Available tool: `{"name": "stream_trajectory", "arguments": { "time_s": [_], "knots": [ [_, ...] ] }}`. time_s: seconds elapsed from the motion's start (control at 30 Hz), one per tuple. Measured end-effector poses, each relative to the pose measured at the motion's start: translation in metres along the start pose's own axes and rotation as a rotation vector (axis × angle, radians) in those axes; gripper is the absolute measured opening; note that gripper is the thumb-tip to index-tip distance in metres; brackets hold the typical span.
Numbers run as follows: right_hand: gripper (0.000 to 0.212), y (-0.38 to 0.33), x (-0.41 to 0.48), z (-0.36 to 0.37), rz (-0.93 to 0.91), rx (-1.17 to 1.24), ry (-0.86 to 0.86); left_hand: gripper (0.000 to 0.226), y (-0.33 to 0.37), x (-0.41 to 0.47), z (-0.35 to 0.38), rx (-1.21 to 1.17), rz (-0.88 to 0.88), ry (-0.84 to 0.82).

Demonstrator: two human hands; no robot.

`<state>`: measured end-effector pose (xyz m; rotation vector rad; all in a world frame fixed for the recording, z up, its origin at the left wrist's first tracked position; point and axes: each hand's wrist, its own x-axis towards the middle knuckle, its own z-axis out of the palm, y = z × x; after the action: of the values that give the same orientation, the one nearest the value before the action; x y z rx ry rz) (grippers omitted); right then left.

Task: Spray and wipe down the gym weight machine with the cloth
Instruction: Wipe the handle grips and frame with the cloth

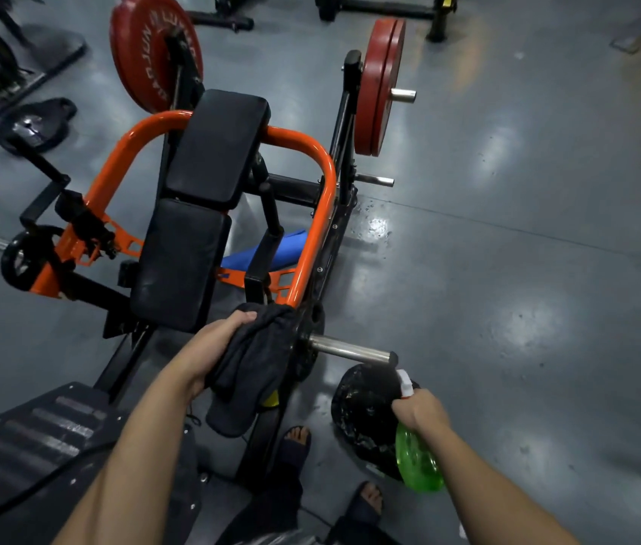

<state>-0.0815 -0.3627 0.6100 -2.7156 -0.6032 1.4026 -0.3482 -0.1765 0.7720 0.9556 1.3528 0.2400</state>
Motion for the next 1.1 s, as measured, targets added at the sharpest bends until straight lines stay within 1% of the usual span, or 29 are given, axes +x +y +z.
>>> {"name": "stream_trajectory", "arguments": {
  "time_s": [0.1, 0.17, 0.23, 0.3, 0.33, 0.37, 0.4, 0.43, 0.47, 0.5, 0.57, 0.6, 0.67, 0.7, 0.8, 0.9, 0.97, 1.03, 1.07, 1.1],
  "knots": [
    [0.042, 0.01, -0.004, -0.005, -0.012, -0.041, -0.032, 0.039, -0.007, 0.004, 0.015, -0.085, 0.03, 0.131],
    [0.049, 0.009, -0.005, -0.007, -0.073, -0.086, -0.092, 0.041, -0.009, 0.004, 0.022, -0.21, 0.045, 0.234],
    [0.061, 0.006, 0.001, -0.007, -0.135, -0.132, -0.132, 0.043, -0.009, 0.005, 0.026, -0.337, 0.062, 0.342],
    [0.065, -0.004, 0.001, -0.007, -0.204, -0.169, -0.142, 0.042, -0.009, 0.004, 0.025, -0.429, 0.102, 0.468],
    [0.061, -0.011, -0.003, -0.008, -0.24, -0.184, -0.141, 0.045, -0.009, 0.004, 0.023, -0.466, 0.122, 0.529],
    [0.054, -0.021, -0.011, -0.009, -0.279, -0.198, -0.138, 0.054, -0.008, 0.002, 0.02, -0.505, 0.141, 0.583],
    [0.044, -0.028, -0.017, -0.01, -0.311, -0.212, -0.138, 0.062, -0.009, 0.0, 0.018, -0.531, 0.155, 0.629],
    [0.032, -0.034, -0.021, -0.009, -0.333, -0.215, -0.128, 0.063, -0.009, -0.002, 0.015, -0.549, 0.174, 0.668],
    [0.023, -0.041, -0.023, -0.008, -0.349, -0.198, -0.112, 0.056, -0.008, -0.003, 0.011, -0.558, 0.194, 0.696],
    [0.02, -0.047, -0.023, -0.004, -0.355, -0.171, -0.102, 0.046, -0.008, -0.005, 0.006, -0.566, 0.203, 0.714],
    [0.031, -0.057, -0.021, 0.003, -0.391, -0.118, -0.09, 0.032, -0.008, -0.008, -0.005, -0.588, 0.198, 0.727],
    [0.03, -0.064, -0.022, 0.007, -0.415, -0.092, -0.082, 0.03, -0.011, -0.009, -0.014, -0.592, 0.197, 0.734],
    [0.011, -0.08, -0.026, 0.014, -0.444, -0.03, -0.052, 0.025, -0.016, -0.008, -0.033, -0.611, 0.2, 0.749],
    [0.011, -0.088, -0.03, 0.016, -0.459, 0.019, -0.03, 0.022, -0.018, -0.007, -0.039, -0.618, 0.192, 0.751],
    [0.03, -0.122, -0.03, 0.028, -0.476, 0.138, 0.063, 0.013, -0.025, 0.004, -0.066, -0.634, 0.176, 0.762],
    [0.035, -0.165, -0.028, 0.035, -0.5, 0.235, 0.127, 0.015, -0.028, 0.02, -0.084, -0.642, 0.151, 0.748],
    [0.038, -0.2, -0.027, 0.034, -0.559, 0.296, 0.176, 0.019, -0.027, 0.033, -0.093, -0.647, 0.133, 0.717],
    [0.04, -0.238, -0.027, 0.031, -0.567, 0.353, 0.223, 0.024, -0.021, 0.048, -0.103, -0.622, 0.142, 0.673],
    [0.037, -0.258, -0.022, 0.029, -0.56, 0.392, 0.223, 0.028, -0.017, 0.057, -0.107, -0.584, 0.159, 0.632],
    [0.029, -0.275, -0.021, 0.026, -0.55, 0.435, 0.217, 0.03, -0.014, 0.064, -0.11, -0.524, 0.167, 0.592]
  ]
}}
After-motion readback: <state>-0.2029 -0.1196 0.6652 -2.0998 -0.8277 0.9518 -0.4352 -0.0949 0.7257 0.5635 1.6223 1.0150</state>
